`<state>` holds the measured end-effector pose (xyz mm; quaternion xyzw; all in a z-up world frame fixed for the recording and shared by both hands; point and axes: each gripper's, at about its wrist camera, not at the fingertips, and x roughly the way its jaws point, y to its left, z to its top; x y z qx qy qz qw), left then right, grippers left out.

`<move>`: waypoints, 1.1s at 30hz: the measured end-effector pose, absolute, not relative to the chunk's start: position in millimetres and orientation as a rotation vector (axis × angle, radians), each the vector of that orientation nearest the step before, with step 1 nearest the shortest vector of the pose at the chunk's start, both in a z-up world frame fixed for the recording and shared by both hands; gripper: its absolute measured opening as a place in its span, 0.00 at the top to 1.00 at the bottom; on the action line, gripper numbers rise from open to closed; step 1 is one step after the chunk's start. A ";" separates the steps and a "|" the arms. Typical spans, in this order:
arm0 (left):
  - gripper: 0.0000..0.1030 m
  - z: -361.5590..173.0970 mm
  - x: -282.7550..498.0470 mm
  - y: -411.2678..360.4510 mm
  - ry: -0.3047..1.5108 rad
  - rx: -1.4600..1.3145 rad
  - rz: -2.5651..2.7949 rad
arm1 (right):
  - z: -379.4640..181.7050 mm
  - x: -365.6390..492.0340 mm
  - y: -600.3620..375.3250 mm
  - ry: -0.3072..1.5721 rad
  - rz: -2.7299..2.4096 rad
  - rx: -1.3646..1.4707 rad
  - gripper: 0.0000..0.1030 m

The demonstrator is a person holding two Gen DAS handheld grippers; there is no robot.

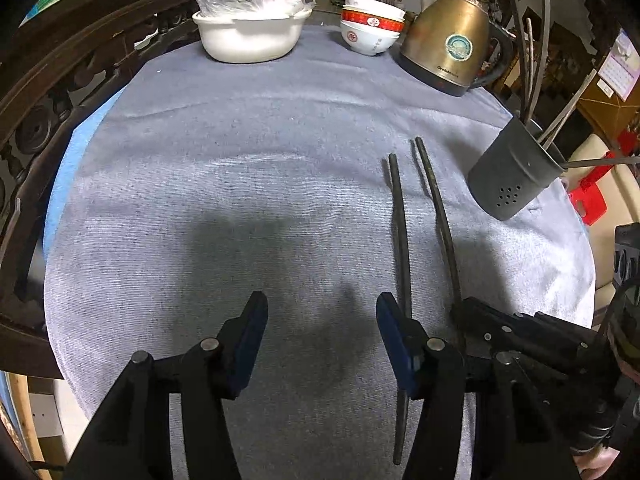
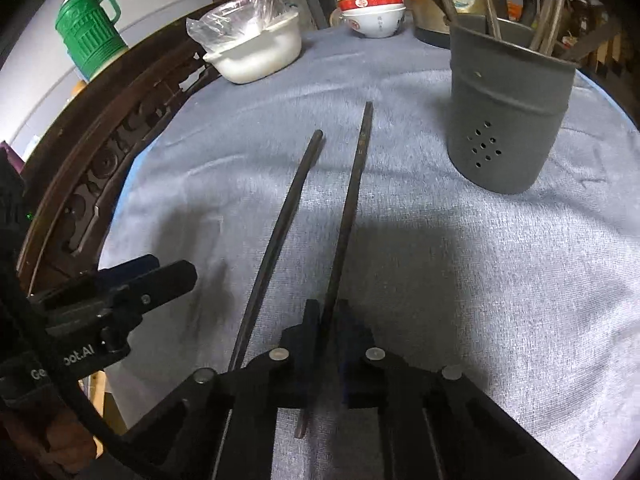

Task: Organize utensils
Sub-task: 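Close the right tool on one chopstick while the left tool grasps the other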

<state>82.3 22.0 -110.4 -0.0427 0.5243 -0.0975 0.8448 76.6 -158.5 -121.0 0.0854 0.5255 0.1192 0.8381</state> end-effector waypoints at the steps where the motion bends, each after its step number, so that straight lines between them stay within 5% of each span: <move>1: 0.44 -110.8 84.7 20.7 1.110 -0.092 -0.208 | -120.9 76.0 -159.7 1.113 0.248 0.180 0.93; 21: 0.44 -122.8 89.8 -18.1 1.165 -0.011 -0.264 | -111.5 17.4 -215.6 1.105 0.271 0.334 0.90; 26: 0.61 -129.3 97.8 -27.9 1.187 -0.031 -0.318 | -102.3 45.0 -223.6 1.040 0.249 0.360 0.89; 29: 0.78 -132.7 101.0 -32.1 1.177 -0.018 -0.323 | -102.8 61.4 -221.3 1.038 0.242 0.370 0.89; 30: 0.92 -134.1 102.0 -33.2 1.183 -0.020 -0.337 | -102.6 65.4 -220.3 1.036 0.241 0.375 0.89; 33: 0.93 -135.0 98.2 -32.2 1.179 -0.021 -0.353 | -101.5 76.3 -213.9 1.033 0.243 0.379 0.89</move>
